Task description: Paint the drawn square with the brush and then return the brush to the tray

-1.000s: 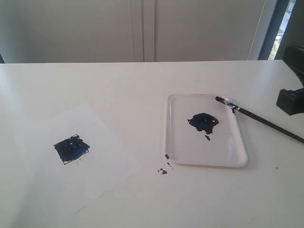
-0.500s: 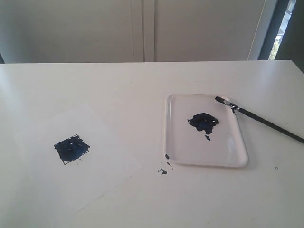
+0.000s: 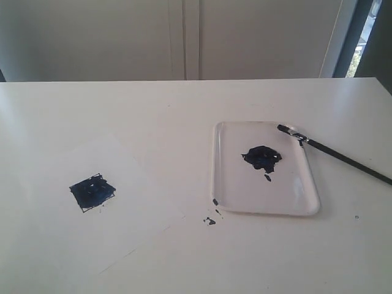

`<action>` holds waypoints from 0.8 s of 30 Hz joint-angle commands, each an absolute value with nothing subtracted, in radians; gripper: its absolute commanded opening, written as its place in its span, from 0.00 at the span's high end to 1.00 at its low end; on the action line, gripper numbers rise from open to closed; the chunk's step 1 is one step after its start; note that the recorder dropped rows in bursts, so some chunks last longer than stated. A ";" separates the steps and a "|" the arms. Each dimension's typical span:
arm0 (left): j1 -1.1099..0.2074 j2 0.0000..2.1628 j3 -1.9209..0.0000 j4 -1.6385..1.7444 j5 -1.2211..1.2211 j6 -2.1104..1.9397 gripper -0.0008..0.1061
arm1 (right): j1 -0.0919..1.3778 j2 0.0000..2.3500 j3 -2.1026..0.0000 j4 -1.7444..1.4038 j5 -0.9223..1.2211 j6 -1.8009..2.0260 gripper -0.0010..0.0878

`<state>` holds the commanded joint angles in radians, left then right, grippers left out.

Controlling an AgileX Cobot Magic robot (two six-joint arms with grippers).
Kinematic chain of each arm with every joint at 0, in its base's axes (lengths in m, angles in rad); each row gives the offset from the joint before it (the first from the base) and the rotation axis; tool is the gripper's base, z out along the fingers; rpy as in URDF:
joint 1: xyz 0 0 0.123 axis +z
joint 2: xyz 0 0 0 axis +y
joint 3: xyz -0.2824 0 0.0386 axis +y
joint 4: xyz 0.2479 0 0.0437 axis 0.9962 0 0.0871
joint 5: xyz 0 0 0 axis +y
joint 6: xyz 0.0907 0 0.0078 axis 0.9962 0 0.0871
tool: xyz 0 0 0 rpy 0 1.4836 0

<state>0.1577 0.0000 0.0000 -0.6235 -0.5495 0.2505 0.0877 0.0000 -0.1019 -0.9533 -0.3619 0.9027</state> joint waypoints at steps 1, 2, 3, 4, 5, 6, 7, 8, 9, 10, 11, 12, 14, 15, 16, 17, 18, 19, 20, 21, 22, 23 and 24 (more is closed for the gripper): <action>0.158 0.000 0.000 -0.624 -0.549 0.251 0.99 | 0.088 0.000 -0.058 -0.953 -0.362 0.903 0.99; 0.158 0.000 0.000 -0.624 -0.548 0.251 0.99 | 0.088 0.000 0.000 -0.953 -0.344 0.903 0.99; 0.158 0.000 0.000 -0.624 -0.548 0.251 0.99 | 0.088 0.000 0.000 -0.972 -0.315 0.905 0.99; 0.158 0.000 0.000 -0.624 -0.548 0.251 0.99 | 0.088 0.000 0.000 -1.028 -0.192 0.913 0.99; 0.158 0.000 0.000 -0.624 -0.547 0.251 0.99 | 0.088 0.000 0.000 -1.024 -0.156 0.913 0.99; 0.158 0.000 0.000 -0.624 -0.547 0.251 0.99 | 0.088 0.000 0.000 -1.025 -0.097 0.913 0.99; 0.158 0.000 0.000 -0.624 -0.547 0.251 0.99 | 0.088 0.000 0.000 -1.023 -0.080 0.913 0.99; 0.158 0.000 0.000 -0.624 -0.543 0.251 0.99 | 0.088 0.000 0.000 -1.023 -0.035 0.913 0.99; 0.158 0.000 0.000 -0.626 -0.473 0.251 0.99 | 0.088 0.000 0.000 -1.021 0.019 0.913 0.99; 0.158 0.000 0.000 -0.610 -0.394 0.251 0.99 | 0.088 0.000 0.000 -1.021 0.049 0.913 0.99; 0.158 0.000 0.000 -0.533 -0.215 0.252 0.99 | 0.088 0.000 0.000 -1.024 0.087 0.913 0.99; 0.158 0.000 0.000 -0.486 -0.108 0.266 0.99 | 0.090 0.000 0.000 -1.024 0.117 0.913 0.99; 0.158 0.000 0.000 -0.342 0.155 0.277 0.99 | 0.090 0.000 0.000 -1.022 0.213 0.911 0.99; 0.158 0.000 0.000 -0.294 0.235 0.299 0.99 | 0.090 0.000 0.000 -1.020 0.282 0.911 0.99; 0.158 0.000 0.000 -0.276 0.265 0.312 0.99 | 0.090 0.000 0.000 -1.010 0.310 0.904 0.99; 0.158 0.000 0.000 -0.259 0.312 0.322 0.99 | 0.090 0.000 0.000 -0.945 0.354 0.878 0.99; 0.158 0.000 0.000 -0.259 0.332 0.322 0.99 | 0.090 0.000 0.000 -0.903 0.375 0.861 0.99; 0.158 0.000 0.000 -0.259 0.352 0.322 0.99 | 0.090 0.000 0.000 -0.845 0.399 0.838 0.99; 0.158 0.000 0.000 -0.261 0.359 0.325 0.99 | 0.090 0.000 0.000 -0.780 0.421 0.809 0.99; 0.158 0.000 0.000 -0.261 0.353 0.328 0.99 | 0.090 0.000 0.000 -0.729 0.431 0.790 0.99; 0.158 0.000 0.000 -0.261 0.353 0.331 0.99 | 0.090 0.000 0.000 -0.685 0.430 0.776 0.99; 0.158 0.000 0.000 -0.261 0.353 0.333 0.99 | 0.090 0.000 0.000 -0.653 0.414 0.768 0.99; 0.158 0.000 0.000 -0.261 0.353 0.333 0.99 | 0.090 0.000 0.000 -0.619 0.405 0.756 0.99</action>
